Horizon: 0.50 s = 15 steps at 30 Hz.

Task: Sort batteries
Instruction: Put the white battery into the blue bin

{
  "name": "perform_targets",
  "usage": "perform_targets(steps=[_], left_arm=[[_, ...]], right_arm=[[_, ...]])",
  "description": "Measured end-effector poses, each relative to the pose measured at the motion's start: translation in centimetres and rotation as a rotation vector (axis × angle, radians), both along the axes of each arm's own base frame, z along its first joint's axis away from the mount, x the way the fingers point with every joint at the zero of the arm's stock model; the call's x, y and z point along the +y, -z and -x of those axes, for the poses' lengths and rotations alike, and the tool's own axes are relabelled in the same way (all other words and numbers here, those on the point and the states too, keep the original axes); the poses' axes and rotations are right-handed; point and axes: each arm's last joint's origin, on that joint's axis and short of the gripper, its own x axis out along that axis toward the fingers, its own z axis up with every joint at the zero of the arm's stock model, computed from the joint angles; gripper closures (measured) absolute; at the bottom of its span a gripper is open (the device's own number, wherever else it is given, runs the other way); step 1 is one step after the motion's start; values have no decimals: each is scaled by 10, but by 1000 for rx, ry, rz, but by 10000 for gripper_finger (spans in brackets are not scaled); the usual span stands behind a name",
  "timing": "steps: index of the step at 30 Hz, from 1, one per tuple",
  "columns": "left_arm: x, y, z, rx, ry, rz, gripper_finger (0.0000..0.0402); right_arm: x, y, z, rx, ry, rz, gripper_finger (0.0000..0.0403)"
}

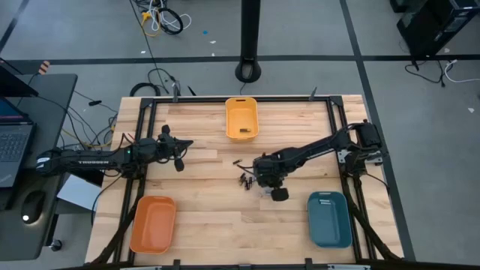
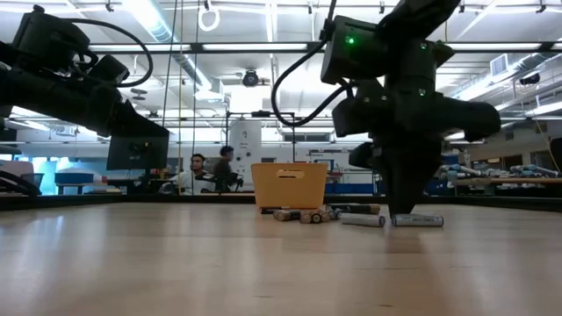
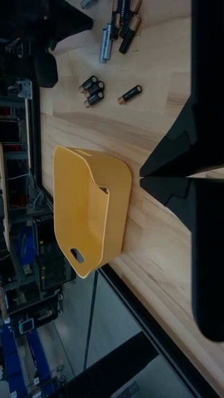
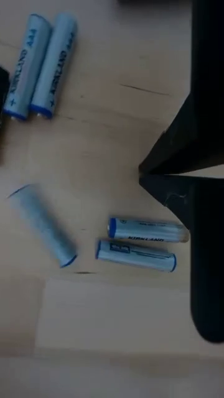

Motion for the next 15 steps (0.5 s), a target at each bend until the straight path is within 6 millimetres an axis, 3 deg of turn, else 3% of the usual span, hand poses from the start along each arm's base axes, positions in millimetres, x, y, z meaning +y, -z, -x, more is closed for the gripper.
perform_targets(steps=[6, 15], left_arm=[[0, 0, 0, 0, 0, 0, 389], [0, 0, 0, -1, 0, 0, 389]], right_arm=[[-3, 0, 0, 18, 88, -27, 383], [-5, -22, -12, 53, 207, -43, 293]])
